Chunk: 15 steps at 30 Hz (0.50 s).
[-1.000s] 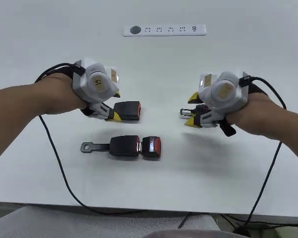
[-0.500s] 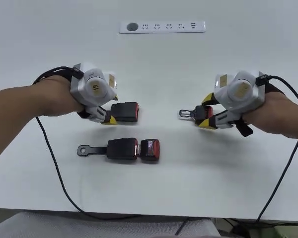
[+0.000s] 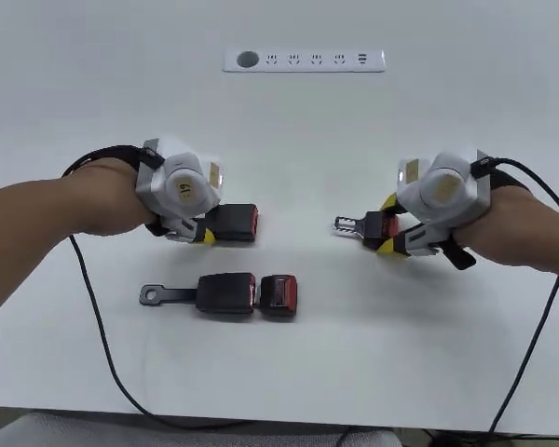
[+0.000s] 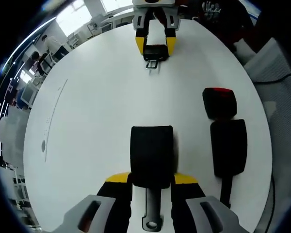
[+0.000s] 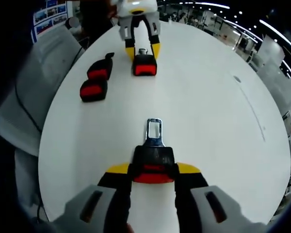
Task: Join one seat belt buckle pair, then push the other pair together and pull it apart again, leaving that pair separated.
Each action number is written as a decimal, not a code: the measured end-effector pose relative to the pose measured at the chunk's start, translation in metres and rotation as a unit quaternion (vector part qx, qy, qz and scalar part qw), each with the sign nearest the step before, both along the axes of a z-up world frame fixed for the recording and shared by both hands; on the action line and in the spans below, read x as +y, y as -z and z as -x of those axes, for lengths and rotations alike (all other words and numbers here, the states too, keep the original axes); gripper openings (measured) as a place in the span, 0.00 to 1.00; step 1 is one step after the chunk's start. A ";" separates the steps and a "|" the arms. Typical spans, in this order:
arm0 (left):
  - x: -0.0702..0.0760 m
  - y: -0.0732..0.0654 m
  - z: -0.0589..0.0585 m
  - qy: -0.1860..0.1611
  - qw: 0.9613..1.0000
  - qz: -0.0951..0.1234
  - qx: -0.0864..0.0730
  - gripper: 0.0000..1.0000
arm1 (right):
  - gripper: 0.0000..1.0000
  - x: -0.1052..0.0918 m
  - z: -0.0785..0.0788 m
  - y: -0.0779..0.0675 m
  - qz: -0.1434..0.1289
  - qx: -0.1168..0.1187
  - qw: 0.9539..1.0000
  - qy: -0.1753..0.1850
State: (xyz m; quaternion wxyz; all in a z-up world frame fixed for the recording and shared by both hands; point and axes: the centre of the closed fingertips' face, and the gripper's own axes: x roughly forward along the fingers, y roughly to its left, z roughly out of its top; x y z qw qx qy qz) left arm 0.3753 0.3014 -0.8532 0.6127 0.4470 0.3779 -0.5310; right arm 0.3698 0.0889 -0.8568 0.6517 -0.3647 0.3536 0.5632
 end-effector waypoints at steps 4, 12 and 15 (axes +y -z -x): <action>0.000 0.001 0.000 0.001 1.000 0.002 0.001 0.31 | 0.35 0.001 0.000 0.000 -0.003 0.006 1.000 -0.001; 0.000 0.002 0.000 0.000 1.000 0.006 0.007 0.31 | 0.35 0.023 -0.002 -0.001 -0.004 -0.002 1.000 -0.009; 0.001 0.003 -0.002 0.000 1.000 0.006 0.007 0.31 | 0.35 0.035 -0.001 -0.002 -0.008 -0.001 1.000 -0.012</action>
